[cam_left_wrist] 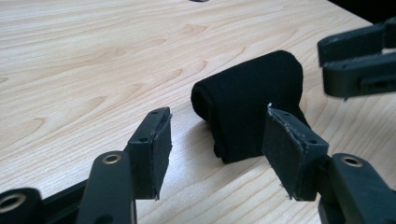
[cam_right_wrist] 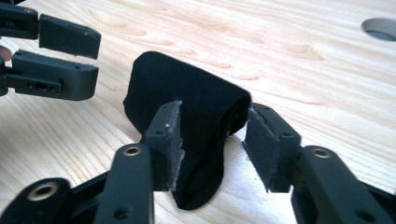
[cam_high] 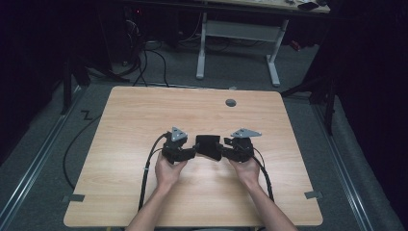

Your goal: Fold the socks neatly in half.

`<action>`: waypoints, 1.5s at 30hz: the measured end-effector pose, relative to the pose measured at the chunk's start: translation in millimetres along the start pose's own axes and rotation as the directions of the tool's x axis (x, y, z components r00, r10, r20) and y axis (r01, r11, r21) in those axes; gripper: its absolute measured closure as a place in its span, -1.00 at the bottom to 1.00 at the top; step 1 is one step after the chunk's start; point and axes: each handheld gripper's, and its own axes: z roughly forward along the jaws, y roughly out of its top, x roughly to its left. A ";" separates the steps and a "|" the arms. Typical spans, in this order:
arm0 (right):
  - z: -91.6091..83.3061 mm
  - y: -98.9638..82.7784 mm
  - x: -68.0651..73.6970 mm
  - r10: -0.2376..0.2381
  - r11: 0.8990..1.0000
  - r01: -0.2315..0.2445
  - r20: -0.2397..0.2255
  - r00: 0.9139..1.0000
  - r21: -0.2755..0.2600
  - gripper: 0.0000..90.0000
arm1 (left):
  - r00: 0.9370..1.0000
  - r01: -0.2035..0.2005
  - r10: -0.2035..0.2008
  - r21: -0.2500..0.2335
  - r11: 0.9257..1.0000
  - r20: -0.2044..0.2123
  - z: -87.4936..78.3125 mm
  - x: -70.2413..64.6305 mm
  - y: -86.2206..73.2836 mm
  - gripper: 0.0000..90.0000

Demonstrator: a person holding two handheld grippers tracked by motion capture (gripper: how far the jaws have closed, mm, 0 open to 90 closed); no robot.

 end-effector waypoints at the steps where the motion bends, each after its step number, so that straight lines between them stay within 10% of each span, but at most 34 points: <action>1: 0.0 0.0 0.0 0.000 1.000 0.000 0.000 1.000 0.000 0.26 | 1.000 0.000 0.000 0.000 1.000 0.000 0.0 0.0 0.0 -0.06; 11: 2.8 6.1 9.0 -0.060 0.997 0.060 0.001 0.998 -0.054 0.66 | 1.000 -0.001 0.001 -0.016 1.000 -0.015 -10.9 6.8 -2.0 -0.03; 27: 61.3 24.0 -5.9 -0.014 0.995 0.011 0.026 1.000 0.095 0.53 | 0.999 0.007 -0.006 0.009 1.000 -0.053 -24.1 22.6 -25.9 -0.04; 45: -18.8 1.1 -18.3 0.031 0.996 -0.027 0.059 0.998 -0.079 0.32 | 0.999 -0.005 0.003 -0.043 0.999 -0.045 -42.8 25.9 -32.8 -0.09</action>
